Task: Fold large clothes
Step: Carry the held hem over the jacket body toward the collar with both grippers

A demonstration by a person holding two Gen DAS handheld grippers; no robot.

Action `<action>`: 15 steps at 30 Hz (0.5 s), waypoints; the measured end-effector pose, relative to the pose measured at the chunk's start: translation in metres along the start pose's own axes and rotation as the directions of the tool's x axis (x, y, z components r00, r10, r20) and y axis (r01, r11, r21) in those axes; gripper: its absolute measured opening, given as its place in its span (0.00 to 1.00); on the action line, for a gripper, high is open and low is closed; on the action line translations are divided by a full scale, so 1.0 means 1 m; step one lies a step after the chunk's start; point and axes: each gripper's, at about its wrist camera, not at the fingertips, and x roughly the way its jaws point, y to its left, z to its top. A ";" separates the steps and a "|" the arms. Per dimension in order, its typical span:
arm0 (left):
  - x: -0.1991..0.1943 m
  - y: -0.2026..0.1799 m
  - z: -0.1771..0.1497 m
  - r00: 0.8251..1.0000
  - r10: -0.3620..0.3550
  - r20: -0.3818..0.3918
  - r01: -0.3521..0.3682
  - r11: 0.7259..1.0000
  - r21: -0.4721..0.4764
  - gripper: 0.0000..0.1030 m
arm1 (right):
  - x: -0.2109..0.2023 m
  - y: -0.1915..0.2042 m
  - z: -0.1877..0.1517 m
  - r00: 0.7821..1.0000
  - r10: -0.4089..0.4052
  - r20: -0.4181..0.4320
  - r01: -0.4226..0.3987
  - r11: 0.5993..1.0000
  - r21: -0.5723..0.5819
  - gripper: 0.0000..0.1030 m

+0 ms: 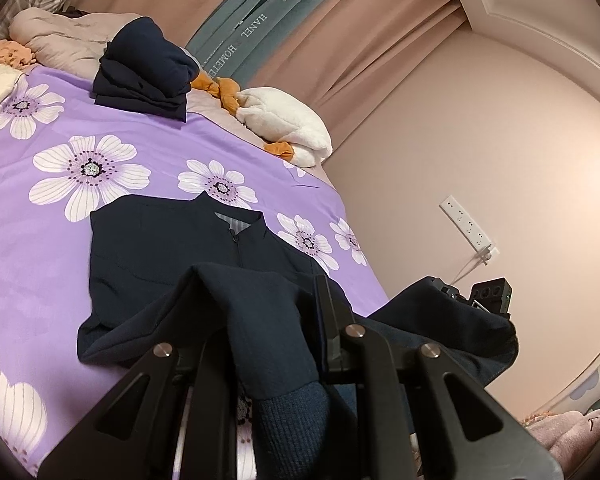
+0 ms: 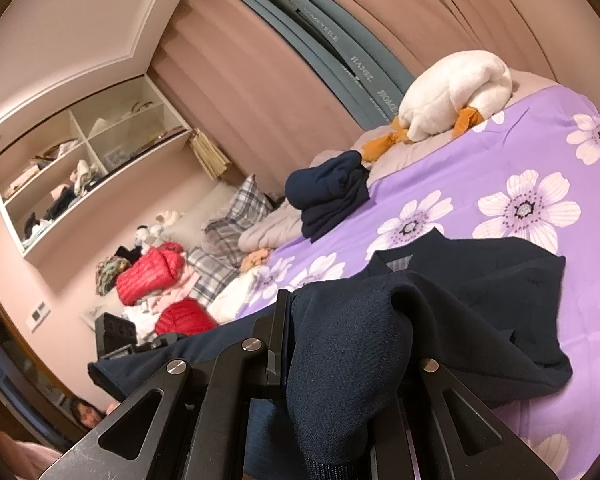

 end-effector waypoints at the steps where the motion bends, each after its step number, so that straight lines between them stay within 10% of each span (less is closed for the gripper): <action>1: 0.003 0.001 0.003 1.000 0.002 -0.002 -0.002 1.000 0.003 0.15 | 0.002 -0.001 0.001 1.000 -0.003 -0.001 0.003 1.000 0.004 0.12; 15: 0.036 0.028 0.031 0.999 0.031 -0.032 -0.032 0.999 -0.034 0.15 | 0.026 -0.023 0.019 0.999 -0.051 -0.003 0.051 0.998 0.038 0.12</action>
